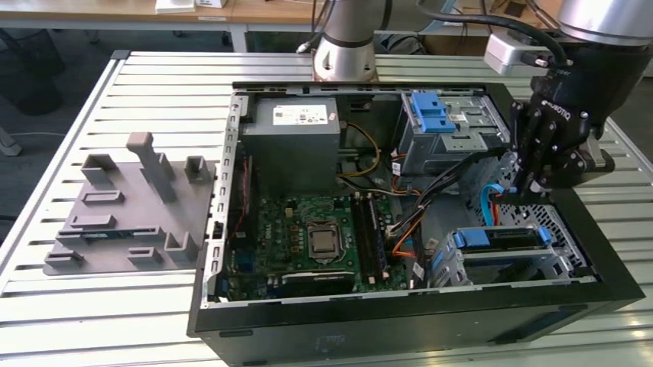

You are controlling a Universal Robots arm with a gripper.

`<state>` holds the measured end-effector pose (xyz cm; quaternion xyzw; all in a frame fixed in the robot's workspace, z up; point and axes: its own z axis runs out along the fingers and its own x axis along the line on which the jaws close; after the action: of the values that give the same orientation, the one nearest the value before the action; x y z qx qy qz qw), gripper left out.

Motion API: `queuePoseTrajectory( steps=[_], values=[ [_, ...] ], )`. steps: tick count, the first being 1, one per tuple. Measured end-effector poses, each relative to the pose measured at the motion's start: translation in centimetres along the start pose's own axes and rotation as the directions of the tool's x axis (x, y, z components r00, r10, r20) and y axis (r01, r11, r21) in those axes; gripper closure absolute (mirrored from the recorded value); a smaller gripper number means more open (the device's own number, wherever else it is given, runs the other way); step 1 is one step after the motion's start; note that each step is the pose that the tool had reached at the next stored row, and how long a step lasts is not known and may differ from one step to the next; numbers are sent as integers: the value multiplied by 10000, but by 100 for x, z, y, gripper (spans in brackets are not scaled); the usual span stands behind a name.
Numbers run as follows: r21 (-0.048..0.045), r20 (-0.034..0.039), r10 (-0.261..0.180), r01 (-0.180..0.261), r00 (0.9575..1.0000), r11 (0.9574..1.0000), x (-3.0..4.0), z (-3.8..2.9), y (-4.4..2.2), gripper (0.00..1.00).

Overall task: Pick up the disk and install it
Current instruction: 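Insert the first disk wire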

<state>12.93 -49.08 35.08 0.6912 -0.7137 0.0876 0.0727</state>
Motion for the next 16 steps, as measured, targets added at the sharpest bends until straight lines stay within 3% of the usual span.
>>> queuePoseTrajectory(
  steps=[3,7,9,13,14,16],
  values=[
    [3,-79,-1,1,10000,10000,0,3,0,75],
    [3,-78,-1,1,10000,10000,-1,5,0,83],
    [1,-13,1,-1,10000,10000,-2,10,0,84],
    [-22,661,14,-12,9978,10000,-2,17,0,84],
    [-27,759,15,-13,9971,10000,3,24,0,84],
    [-32,854,16,-13,9963,10000,35,48,-1,84]
  ],
)
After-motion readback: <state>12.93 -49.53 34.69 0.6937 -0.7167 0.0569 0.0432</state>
